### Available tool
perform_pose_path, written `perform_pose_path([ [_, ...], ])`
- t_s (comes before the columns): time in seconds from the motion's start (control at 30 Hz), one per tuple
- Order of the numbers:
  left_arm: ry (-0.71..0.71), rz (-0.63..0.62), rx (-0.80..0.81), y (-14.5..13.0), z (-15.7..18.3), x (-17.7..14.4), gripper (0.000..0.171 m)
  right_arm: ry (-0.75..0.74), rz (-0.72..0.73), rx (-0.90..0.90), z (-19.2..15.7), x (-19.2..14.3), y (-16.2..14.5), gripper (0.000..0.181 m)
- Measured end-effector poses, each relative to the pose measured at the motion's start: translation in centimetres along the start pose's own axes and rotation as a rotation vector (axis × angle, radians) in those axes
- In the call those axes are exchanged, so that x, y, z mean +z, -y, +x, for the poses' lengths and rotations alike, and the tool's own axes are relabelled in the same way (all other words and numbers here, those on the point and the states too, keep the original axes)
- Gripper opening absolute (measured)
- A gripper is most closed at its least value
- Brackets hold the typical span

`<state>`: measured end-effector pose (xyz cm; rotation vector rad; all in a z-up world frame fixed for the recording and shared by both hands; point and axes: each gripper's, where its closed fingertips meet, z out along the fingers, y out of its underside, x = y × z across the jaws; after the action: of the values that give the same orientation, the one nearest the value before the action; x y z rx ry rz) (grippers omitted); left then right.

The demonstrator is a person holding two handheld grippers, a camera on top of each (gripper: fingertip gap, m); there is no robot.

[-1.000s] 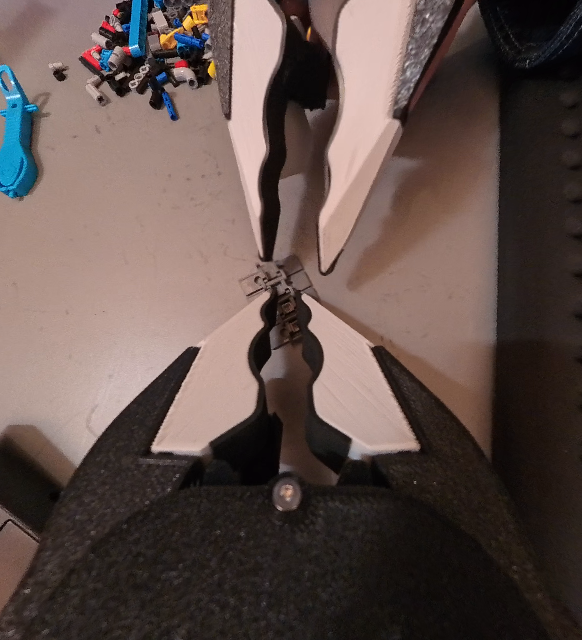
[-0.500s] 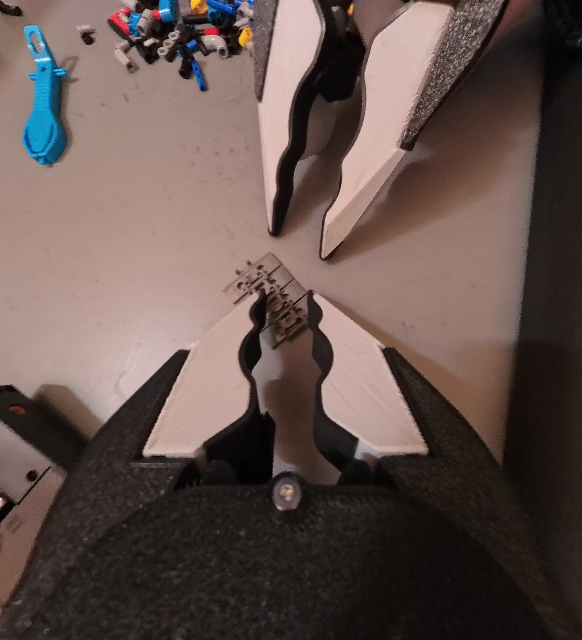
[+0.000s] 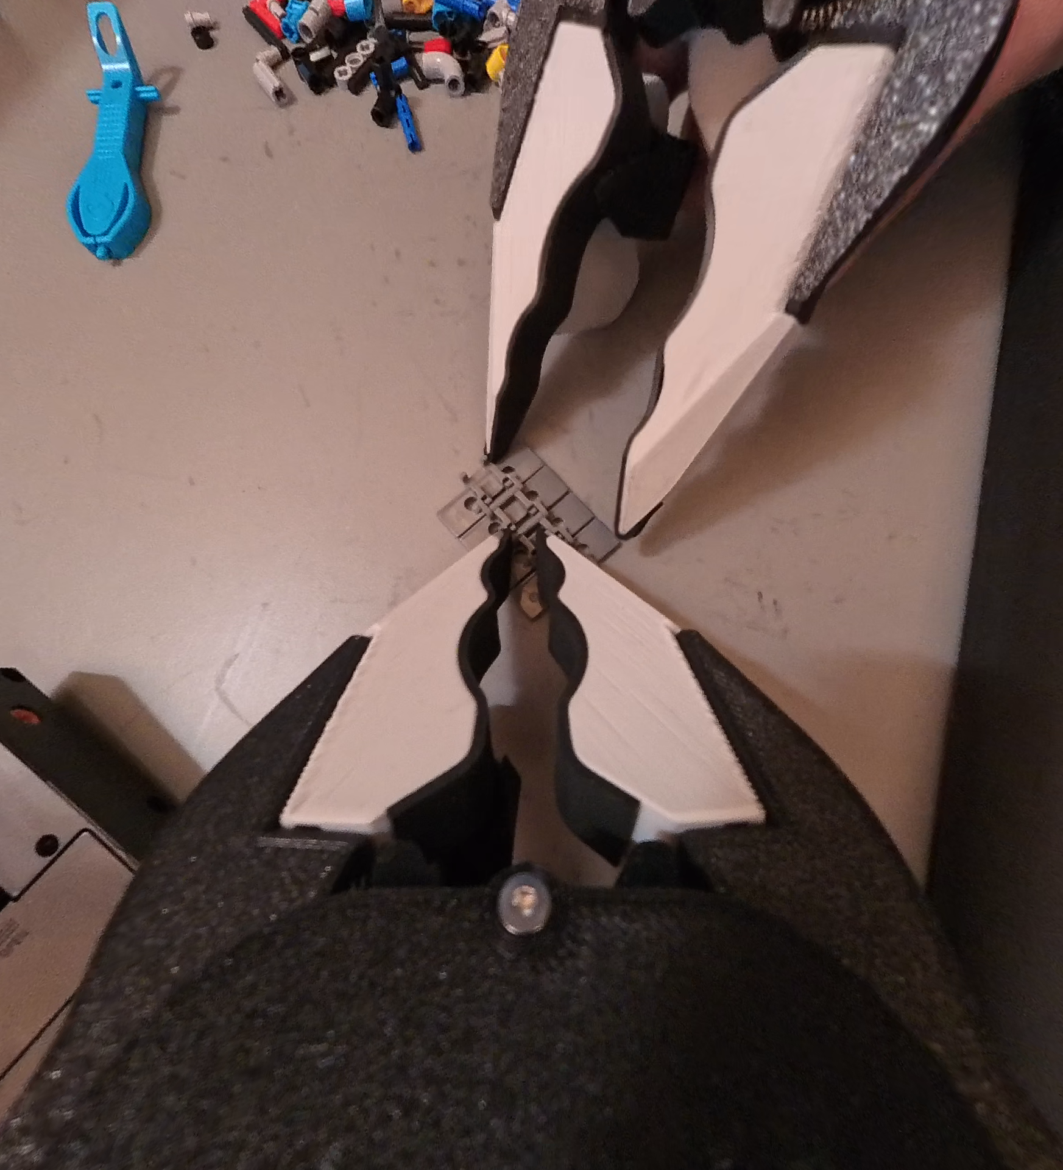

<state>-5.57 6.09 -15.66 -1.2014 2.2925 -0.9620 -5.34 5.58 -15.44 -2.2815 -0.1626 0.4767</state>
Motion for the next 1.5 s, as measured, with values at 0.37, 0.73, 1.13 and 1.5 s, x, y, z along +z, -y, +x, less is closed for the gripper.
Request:
perform_pose_path([
  [0.37, -0.004, 0.001, -0.001, 0.0, 0.0, 0.0, 0.006, 0.117, 0.060, 0.021, -1.7, -0.4, 0.9, 0.024],
  [0.73, -0.008, -0.001, 0.001, 0.0, 0.0, 0.0, 0.005, -0.165, -0.017, -0.043, 2.8, -0.6, -0.2, 0.033],
  [1.13, -0.013, 0.009, -0.053, 0.2, -0.1, 0.2, 0.017, -0.013, 0.047, 0.006, 0.3, -0.5, 0.8, 0.038],
  [1.5, -0.026, 0.045, -0.140, 0.6, -1.1, 0.3, 0.031, 0.035, 0.035, -0.023, -0.7, -0.6, 0.5, 0.034],
])
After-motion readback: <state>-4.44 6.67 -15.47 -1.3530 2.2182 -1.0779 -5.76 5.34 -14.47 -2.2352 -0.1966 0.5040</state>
